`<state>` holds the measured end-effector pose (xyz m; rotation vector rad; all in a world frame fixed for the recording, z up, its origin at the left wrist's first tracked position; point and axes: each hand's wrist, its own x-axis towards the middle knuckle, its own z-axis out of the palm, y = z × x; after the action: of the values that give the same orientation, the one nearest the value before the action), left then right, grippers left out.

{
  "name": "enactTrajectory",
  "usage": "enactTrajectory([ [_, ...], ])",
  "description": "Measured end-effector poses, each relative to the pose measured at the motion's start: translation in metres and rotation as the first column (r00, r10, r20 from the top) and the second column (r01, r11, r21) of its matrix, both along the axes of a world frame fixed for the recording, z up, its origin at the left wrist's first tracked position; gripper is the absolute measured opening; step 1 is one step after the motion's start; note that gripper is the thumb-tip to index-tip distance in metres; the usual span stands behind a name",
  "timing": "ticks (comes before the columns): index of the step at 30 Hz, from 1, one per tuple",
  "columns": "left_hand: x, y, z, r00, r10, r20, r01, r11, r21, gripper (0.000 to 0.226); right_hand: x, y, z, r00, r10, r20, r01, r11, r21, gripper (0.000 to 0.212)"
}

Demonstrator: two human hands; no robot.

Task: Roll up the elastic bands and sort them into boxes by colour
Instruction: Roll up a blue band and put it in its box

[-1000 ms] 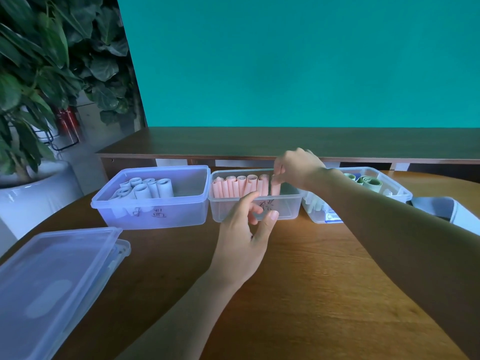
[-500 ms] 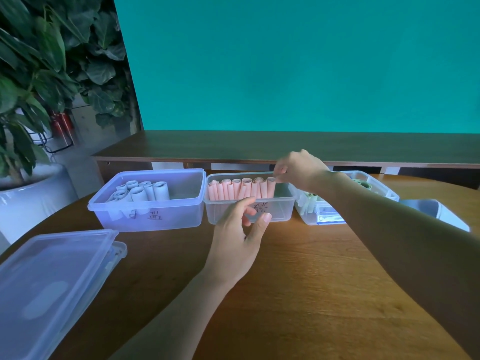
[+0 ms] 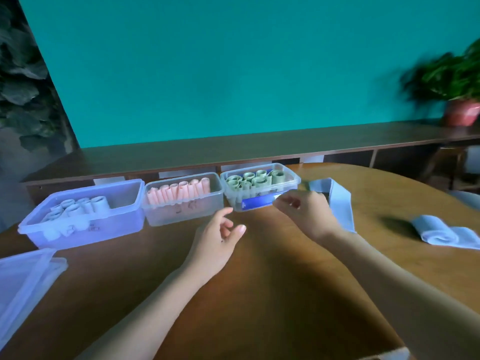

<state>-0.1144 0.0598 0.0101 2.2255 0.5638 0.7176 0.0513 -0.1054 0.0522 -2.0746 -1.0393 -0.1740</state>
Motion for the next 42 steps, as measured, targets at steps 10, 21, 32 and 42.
enactTrajectory([
  [10, 0.101, -0.114, 0.002, 0.956, -0.278, -0.094, 0.281, 0.959, 0.027, 0.045, 0.029, -0.119, -0.035, 0.956, -0.293, -0.007, 0.292, 0.954, -0.062, 0.027],
  [21, 0.139, -0.131, -0.005, 0.972, -0.221, -0.079, 0.233, 0.954, 0.191, 0.011, 0.042, -0.132, -0.046, 0.972, -0.235, 0.003, 0.233, 0.962, -0.143, 0.017],
  [32, -0.007, -0.109, -0.005, 0.981, -0.167, -0.097, 0.185, 0.957, 0.223, 0.003, -0.024, -0.128, -0.033, 0.995, -0.096, -0.025, 0.076, 0.902, -0.425, 0.07],
  [42, -0.143, -0.089, -0.008, 0.993, -0.062, -0.098, 0.088, 0.954, 0.287, 0.005, -0.073, -0.076, -0.04, 0.996, 0.079, 0.051, -0.033, 0.799, -0.601, 0.095],
])
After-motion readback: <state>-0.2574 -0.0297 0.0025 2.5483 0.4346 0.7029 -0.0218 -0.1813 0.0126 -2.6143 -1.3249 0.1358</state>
